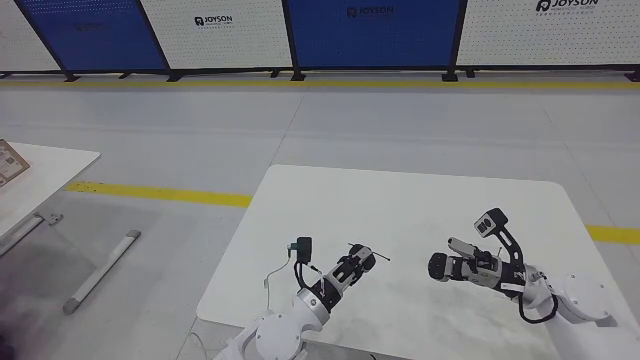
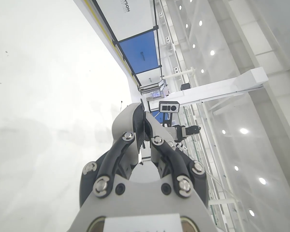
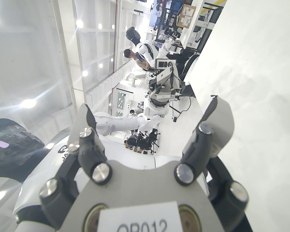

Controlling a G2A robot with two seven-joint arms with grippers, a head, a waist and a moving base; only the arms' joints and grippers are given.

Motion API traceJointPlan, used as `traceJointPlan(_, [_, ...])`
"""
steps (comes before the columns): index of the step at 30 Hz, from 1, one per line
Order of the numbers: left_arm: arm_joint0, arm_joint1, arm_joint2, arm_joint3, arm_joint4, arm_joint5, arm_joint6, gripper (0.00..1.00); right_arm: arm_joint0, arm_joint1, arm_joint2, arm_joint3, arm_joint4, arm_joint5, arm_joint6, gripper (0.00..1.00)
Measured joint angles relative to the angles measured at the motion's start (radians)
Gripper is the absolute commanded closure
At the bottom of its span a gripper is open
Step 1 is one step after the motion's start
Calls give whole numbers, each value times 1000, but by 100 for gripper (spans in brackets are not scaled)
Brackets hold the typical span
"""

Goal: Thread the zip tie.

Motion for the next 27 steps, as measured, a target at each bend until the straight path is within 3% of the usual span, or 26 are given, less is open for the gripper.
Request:
traceJointPlan(4, [0, 0, 0, 0, 0, 0, 0, 100, -5, 16, 49, -28, -57, 11, -1, 0])
traceJointPlan(10, [0, 0, 0, 0, 0, 0, 0, 100, -2, 57, 168, -45, -84, 95, 185, 0])
traceJointPlan(14, [0, 0, 0, 0, 0, 0, 0, 100, 12, 77, 141, -76, -154, 155, 185, 0])
traceJointPlan(24, [0, 0, 0, 0, 0, 0, 0, 100, 11, 77, 142, -77, -151, 152, 183, 0])
traceJointPlan(27, [0, 0, 0, 0, 0, 0, 0, 100, 2, 83, 153, -115, -217, 153, 145, 0])
